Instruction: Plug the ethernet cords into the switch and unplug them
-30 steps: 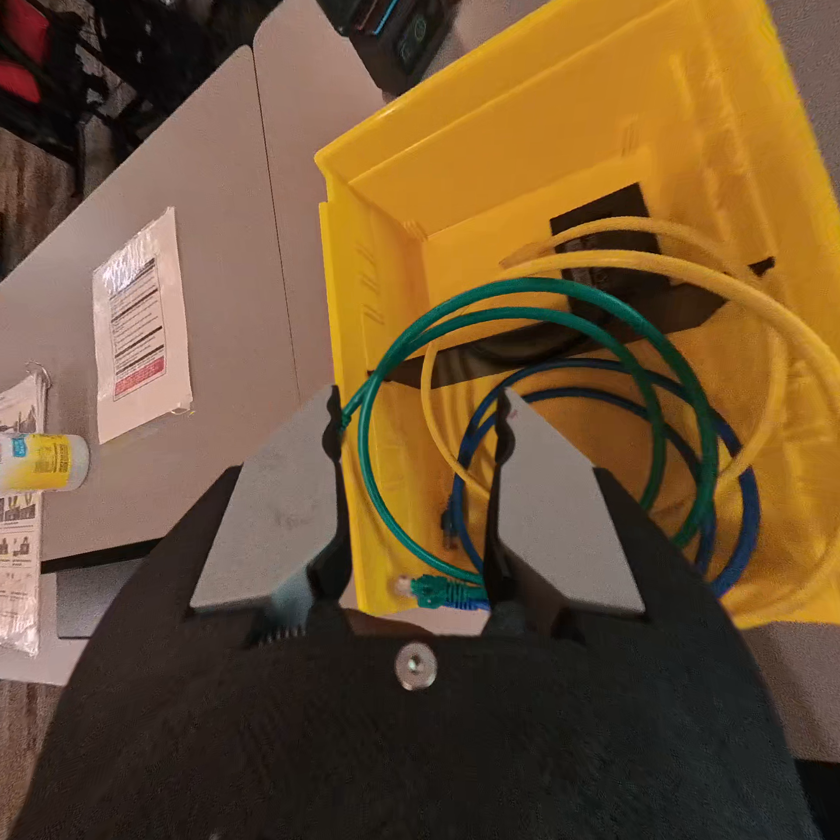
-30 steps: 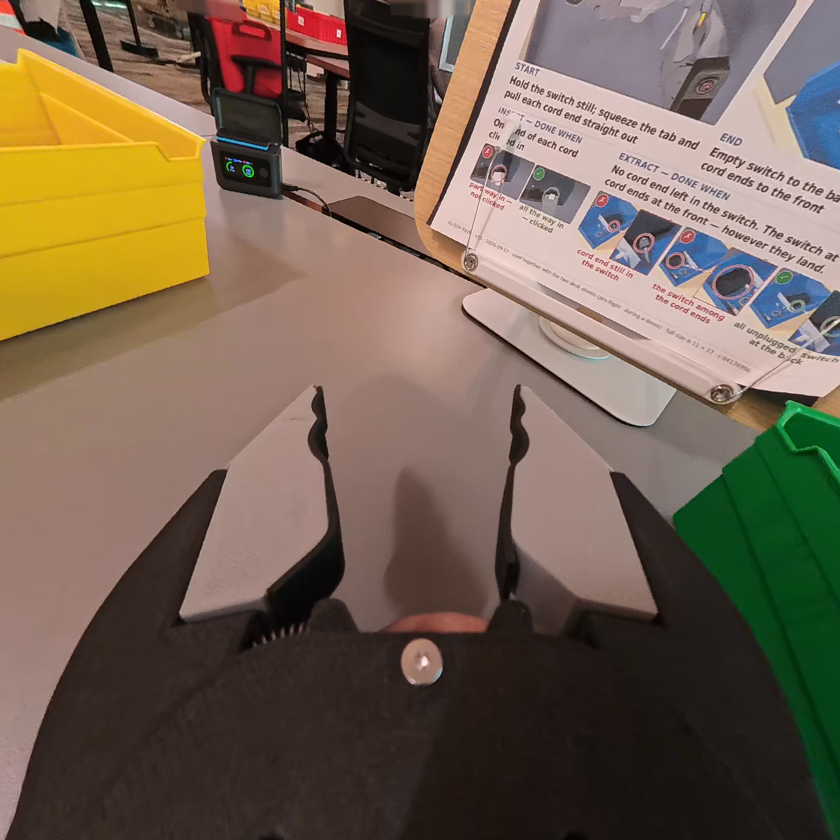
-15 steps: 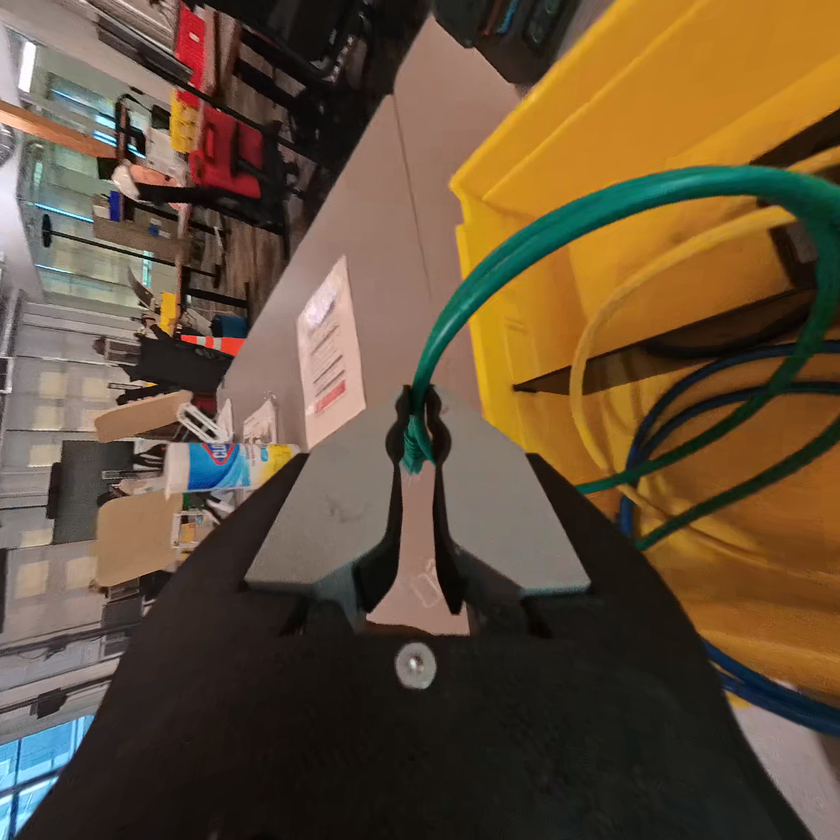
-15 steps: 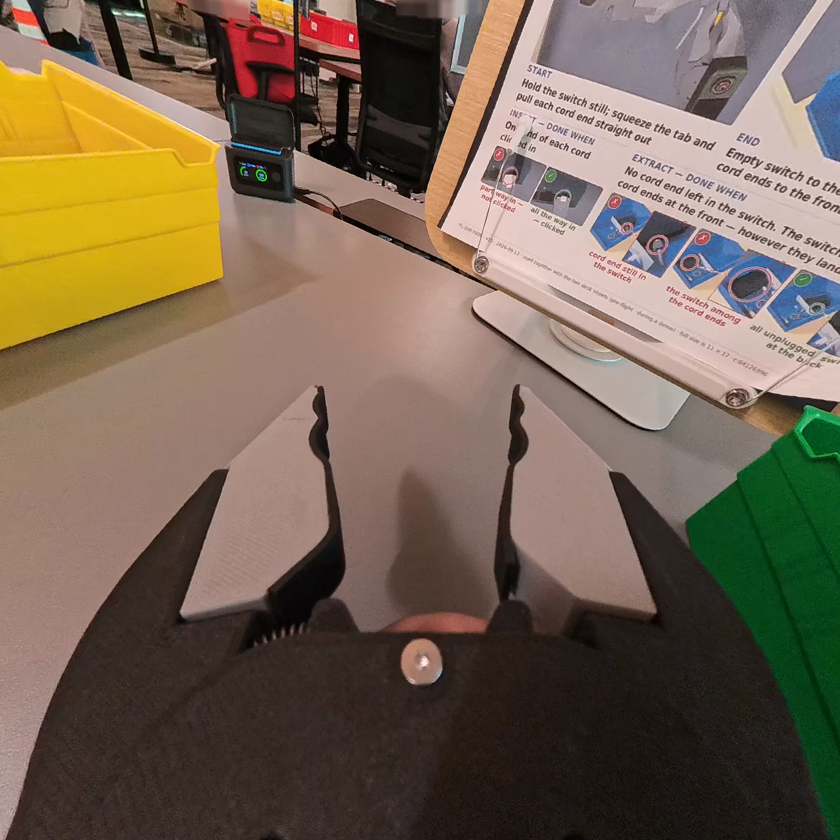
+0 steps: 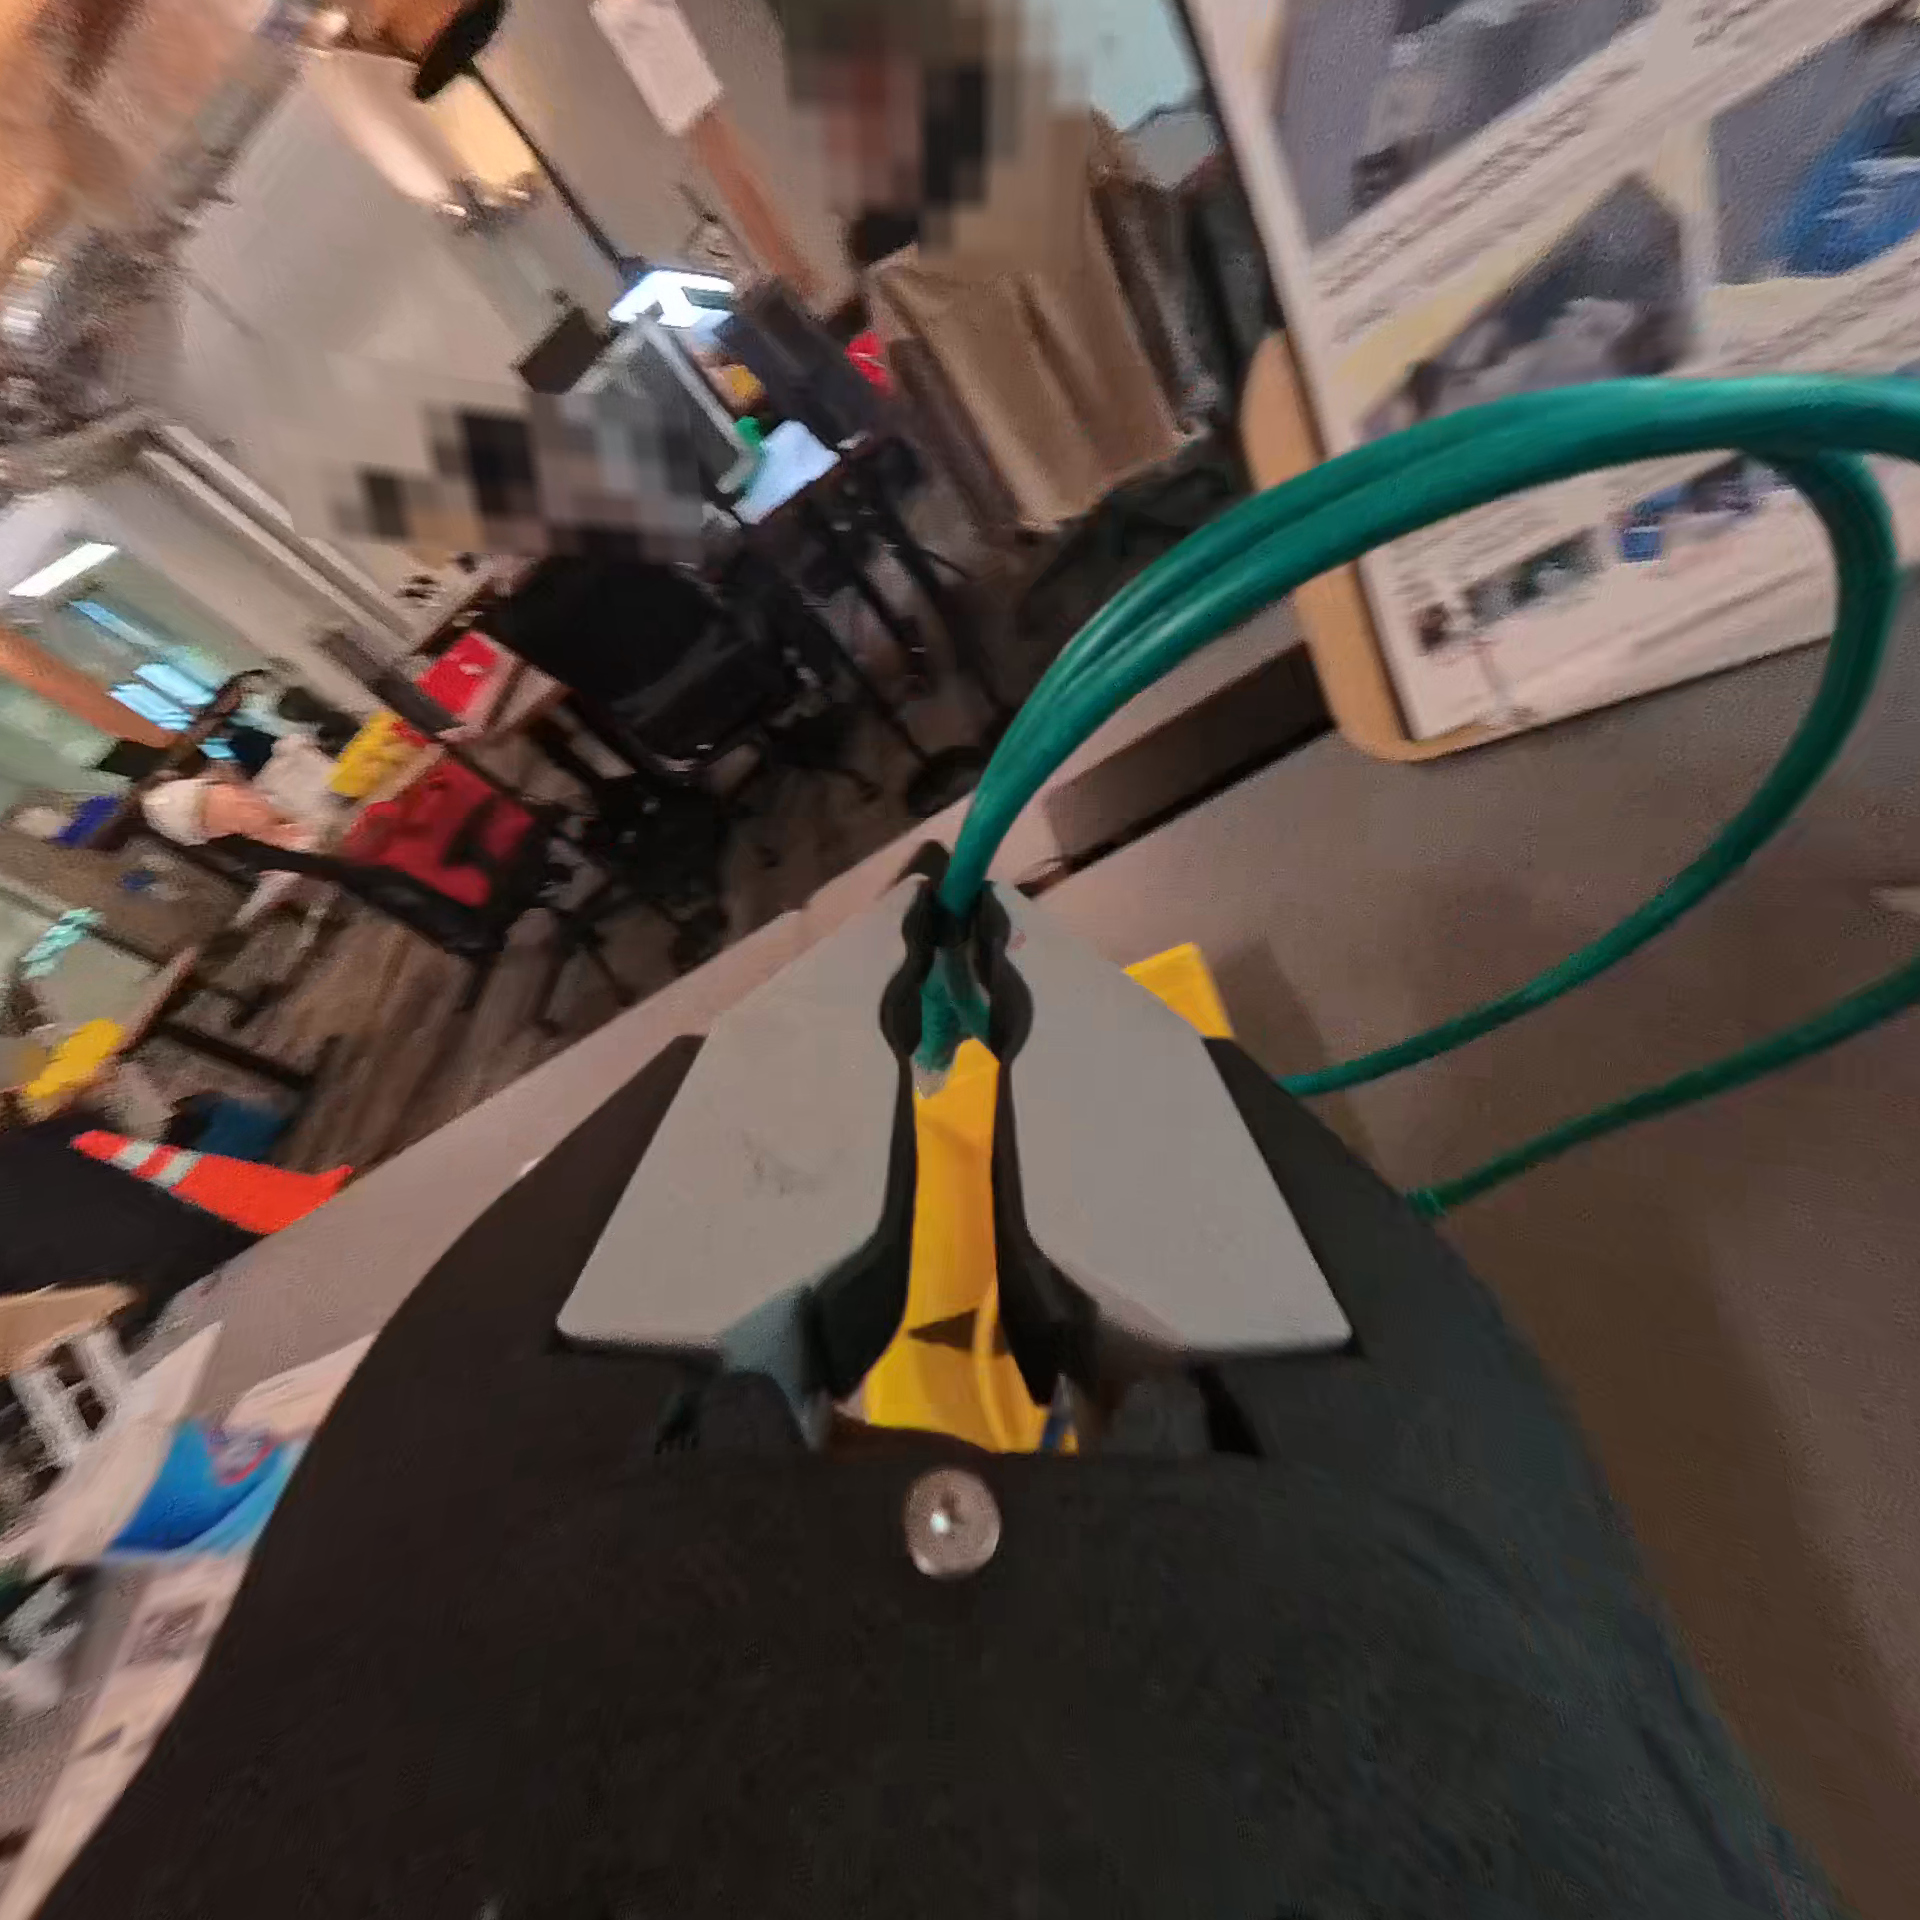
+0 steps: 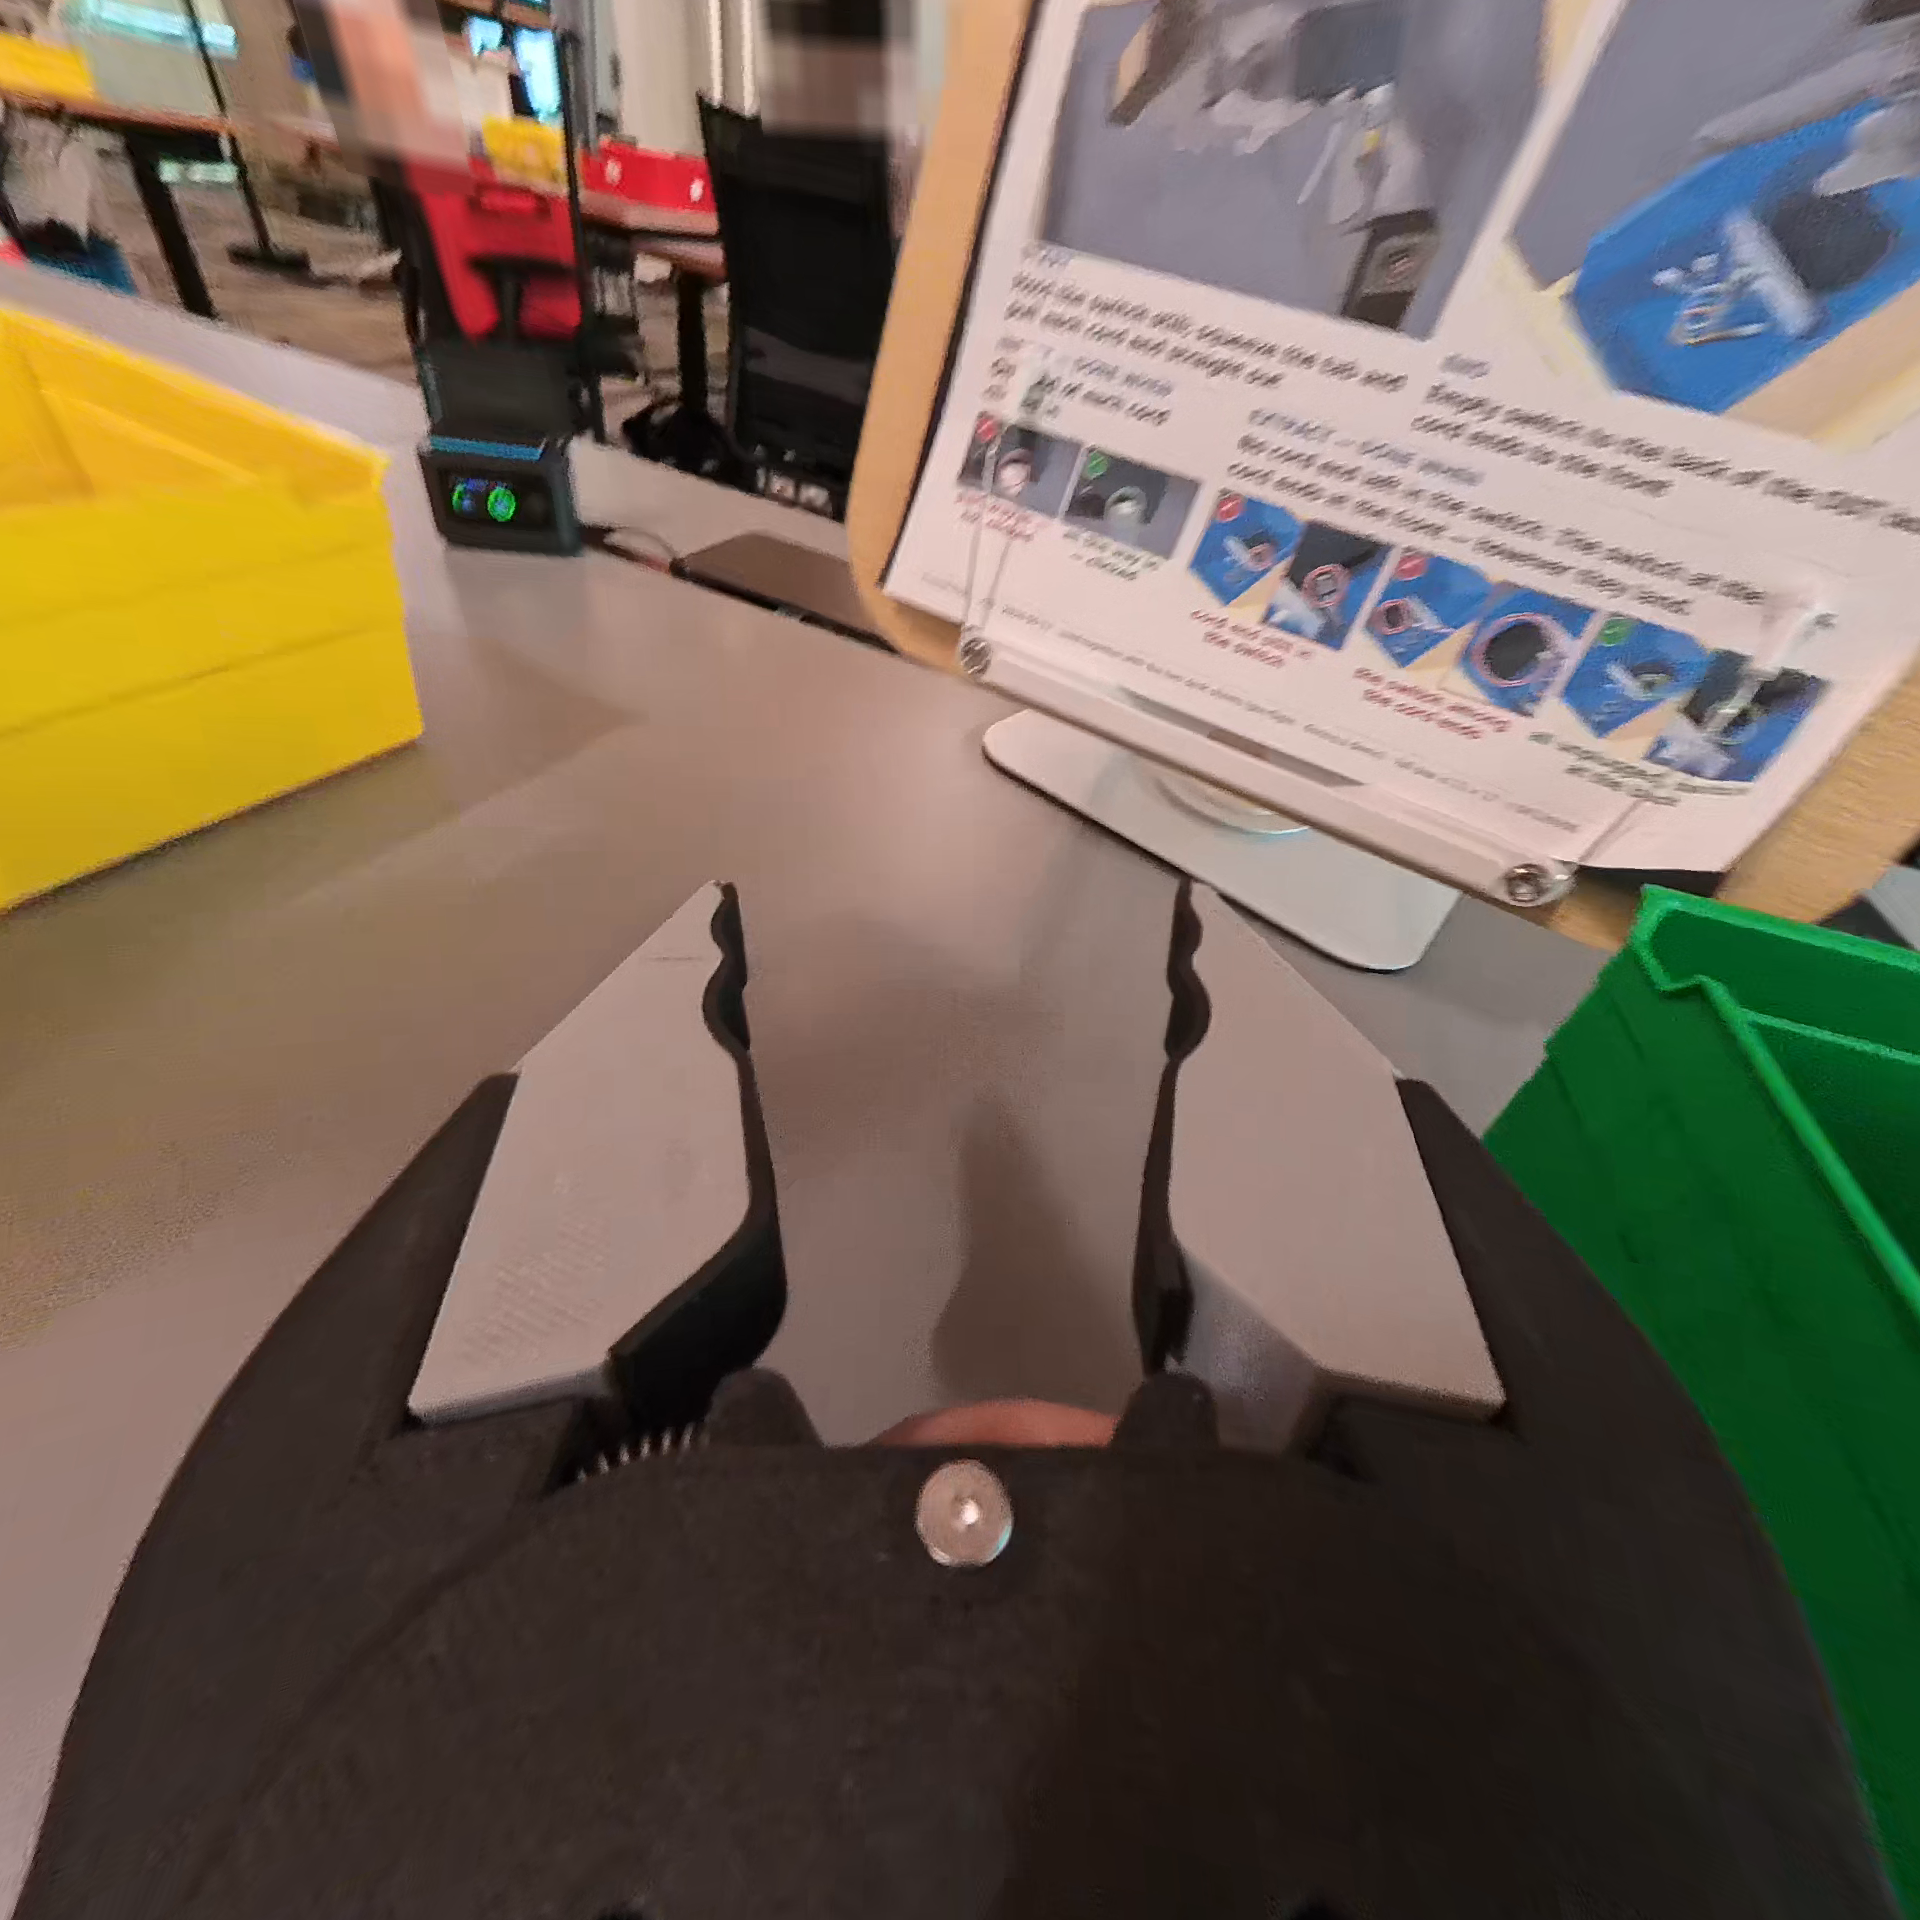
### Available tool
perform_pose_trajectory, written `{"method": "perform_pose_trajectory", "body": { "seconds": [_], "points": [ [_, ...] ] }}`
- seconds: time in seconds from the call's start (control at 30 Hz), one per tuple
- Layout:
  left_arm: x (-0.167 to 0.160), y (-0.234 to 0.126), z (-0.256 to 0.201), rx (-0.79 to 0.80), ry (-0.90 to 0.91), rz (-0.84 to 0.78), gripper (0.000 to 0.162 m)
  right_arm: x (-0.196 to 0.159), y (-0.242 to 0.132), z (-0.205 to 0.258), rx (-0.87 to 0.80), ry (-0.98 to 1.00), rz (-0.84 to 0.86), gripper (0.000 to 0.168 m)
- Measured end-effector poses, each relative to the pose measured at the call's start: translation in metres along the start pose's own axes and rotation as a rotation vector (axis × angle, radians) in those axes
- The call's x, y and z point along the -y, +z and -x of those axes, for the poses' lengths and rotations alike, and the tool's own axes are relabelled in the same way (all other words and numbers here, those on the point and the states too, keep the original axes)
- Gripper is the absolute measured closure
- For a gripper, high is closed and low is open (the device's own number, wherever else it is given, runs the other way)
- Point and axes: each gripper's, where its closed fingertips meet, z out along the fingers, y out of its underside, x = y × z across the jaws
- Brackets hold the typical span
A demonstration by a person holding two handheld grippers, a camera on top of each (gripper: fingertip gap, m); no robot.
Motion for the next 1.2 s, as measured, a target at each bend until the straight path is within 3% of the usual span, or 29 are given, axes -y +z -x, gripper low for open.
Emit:
{"method": "perform_pose_trajectory", "body": {
  "seconds": [0.13,0.2,0.33,0.63,0.97,1.03,1.1,1.2],
  "points": [
    [-0.029,0.032,-0.114,-0.353,0.039,0.156,0.14,0.019,-0.013,-0.036,-0.117,0.068,-0.099,0.089],
    [-0.052,0.051,-0.131,-0.355,0.089,0.263,0.08,0.027,-0.022,-0.051,-0.168,0.091,-0.146,0.093],
    [-0.063,0.075,-0.119,-0.253,0.094,0.291,0.087,0.026,-0.021,-0.053,-0.162,0.086,-0.139,0.095],
    [-0.07,0.082,-0.068,-0.148,0.047,0.259,0.097,0.018,-0.012,-0.016,-0.042,0.028,-0.09,0.094],
    [-0.162,0.125,-0.067,-0.248,-0.191,0.497,0.094,-0.004,0.0,0.01,0.063,0.006,0.011,0.091],
    [-0.176,0.126,-0.062,-0.222,-0.166,0.529,0.094,-0.02,0.007,0.019,0.118,-0.021,0.081,0.088],
    [-0.187,0.125,-0.056,-0.188,-0.112,0.556,0.094,-0.037,0.012,0.028,0.168,-0.063,0.156,0.072],
    [-0.191,0.125,-0.051,-0.2,-0.089,0.558,0.094,-0.049,0.017,0.033,0.196,-0.077,0.199,0.069]
  ]
}}
